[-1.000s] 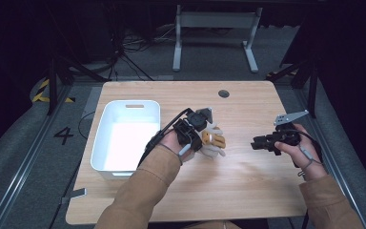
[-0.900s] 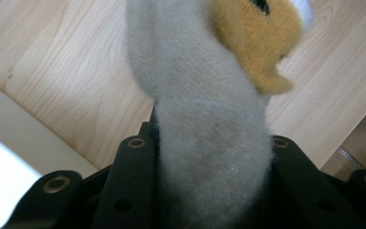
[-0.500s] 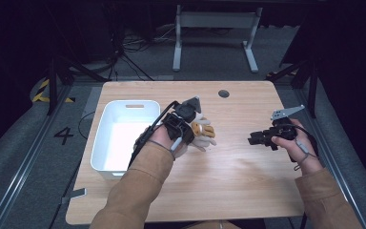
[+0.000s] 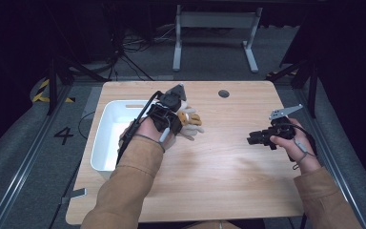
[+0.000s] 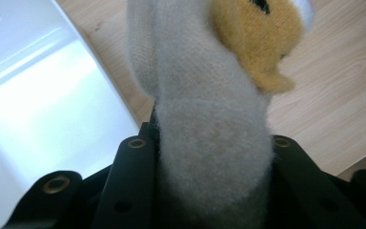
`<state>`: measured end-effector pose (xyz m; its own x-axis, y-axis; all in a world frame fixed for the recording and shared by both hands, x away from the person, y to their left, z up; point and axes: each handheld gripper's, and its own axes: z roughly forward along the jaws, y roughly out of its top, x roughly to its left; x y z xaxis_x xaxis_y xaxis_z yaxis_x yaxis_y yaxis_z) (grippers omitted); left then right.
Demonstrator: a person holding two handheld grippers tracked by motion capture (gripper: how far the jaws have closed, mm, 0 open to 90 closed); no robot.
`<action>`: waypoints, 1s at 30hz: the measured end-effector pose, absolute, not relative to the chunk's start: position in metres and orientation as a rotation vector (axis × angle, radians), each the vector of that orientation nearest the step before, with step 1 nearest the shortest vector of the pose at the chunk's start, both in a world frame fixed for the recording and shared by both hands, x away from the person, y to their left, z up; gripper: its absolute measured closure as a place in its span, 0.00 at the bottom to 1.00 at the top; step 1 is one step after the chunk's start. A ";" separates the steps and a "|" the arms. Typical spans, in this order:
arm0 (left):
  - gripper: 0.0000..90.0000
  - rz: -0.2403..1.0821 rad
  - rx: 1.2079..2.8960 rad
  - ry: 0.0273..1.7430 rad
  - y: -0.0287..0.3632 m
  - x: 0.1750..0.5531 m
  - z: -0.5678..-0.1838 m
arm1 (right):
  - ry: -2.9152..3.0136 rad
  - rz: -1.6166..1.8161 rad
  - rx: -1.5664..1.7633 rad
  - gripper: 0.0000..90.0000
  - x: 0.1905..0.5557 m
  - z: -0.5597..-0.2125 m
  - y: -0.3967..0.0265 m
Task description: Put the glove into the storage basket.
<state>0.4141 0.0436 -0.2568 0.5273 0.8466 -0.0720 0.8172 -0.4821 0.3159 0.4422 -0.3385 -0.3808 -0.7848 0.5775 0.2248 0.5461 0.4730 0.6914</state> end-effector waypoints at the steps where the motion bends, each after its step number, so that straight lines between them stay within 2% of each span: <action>1: 0.77 0.129 2.448 1.395 0.046 0.415 -0.256 | 2.662 1.225 1.017 0.72 0.442 -0.381 -0.338; 17: 0.77 0.102 2.320 1.557 0.081 0.438 -0.248 | 2.646 1.205 1.064 0.72 0.433 -0.385 -0.349; 30: 0.77 0.153 2.209 1.662 0.111 0.443 -0.234 | 2.628 1.208 1.092 0.72 0.426 -0.384 -0.359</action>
